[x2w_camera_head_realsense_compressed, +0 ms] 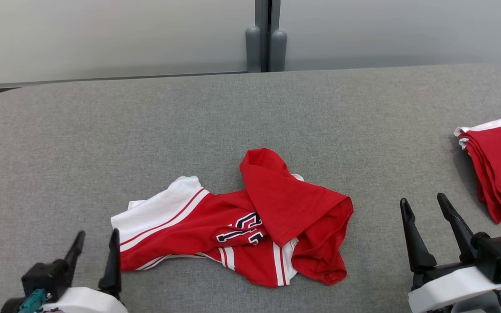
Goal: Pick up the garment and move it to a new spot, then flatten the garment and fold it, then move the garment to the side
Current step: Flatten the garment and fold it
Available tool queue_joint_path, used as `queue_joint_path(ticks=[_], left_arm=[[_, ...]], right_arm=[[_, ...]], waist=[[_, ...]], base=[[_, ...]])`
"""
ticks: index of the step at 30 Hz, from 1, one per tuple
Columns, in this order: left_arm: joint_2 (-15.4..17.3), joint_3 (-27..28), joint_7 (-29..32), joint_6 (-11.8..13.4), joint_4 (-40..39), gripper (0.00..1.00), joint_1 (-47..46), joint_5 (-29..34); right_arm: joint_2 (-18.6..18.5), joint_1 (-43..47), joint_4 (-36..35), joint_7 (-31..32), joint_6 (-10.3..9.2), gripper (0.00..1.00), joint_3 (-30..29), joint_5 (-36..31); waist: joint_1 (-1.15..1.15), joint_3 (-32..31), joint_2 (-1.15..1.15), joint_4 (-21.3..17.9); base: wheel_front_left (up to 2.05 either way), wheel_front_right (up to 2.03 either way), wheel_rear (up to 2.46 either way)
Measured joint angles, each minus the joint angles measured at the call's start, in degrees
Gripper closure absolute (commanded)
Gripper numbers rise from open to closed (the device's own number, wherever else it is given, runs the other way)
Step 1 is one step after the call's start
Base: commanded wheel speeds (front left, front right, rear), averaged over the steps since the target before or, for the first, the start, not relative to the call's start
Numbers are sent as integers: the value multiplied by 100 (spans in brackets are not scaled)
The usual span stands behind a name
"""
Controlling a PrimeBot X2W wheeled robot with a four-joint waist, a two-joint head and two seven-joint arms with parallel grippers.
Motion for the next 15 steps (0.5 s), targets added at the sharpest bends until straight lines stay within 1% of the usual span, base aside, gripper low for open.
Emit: queue_joint_path(ticks=[3, 5, 9, 15], left_arm=[[12, 147, -277, 57, -144, 0, -84, 193], [18, 220, -358, 102, -335, 0, -166, 346], [31, 292, -405, 166, -709, 0, -224, 553], [76, 211, -338, 201, -920, 0, -143, 592]], right_arm=[[-47, 36, -73, 49, 0, 0, 42, -13], [-85, 87, -118, 100, 0, 0, 69, -13], [-114, 137, -183, 176, 0, 0, 124, -13], [-156, 215, -271, 252, 0, 0, 143, -1]], waist=[[0, -98, 0, 25], [0, -170, 0, 42], [0, -295, 0, 65], [0, -321, 0, 78]], base=[[0, 0, 0], [0, 0, 0], [0, 0, 0], [0, 0, 0]])
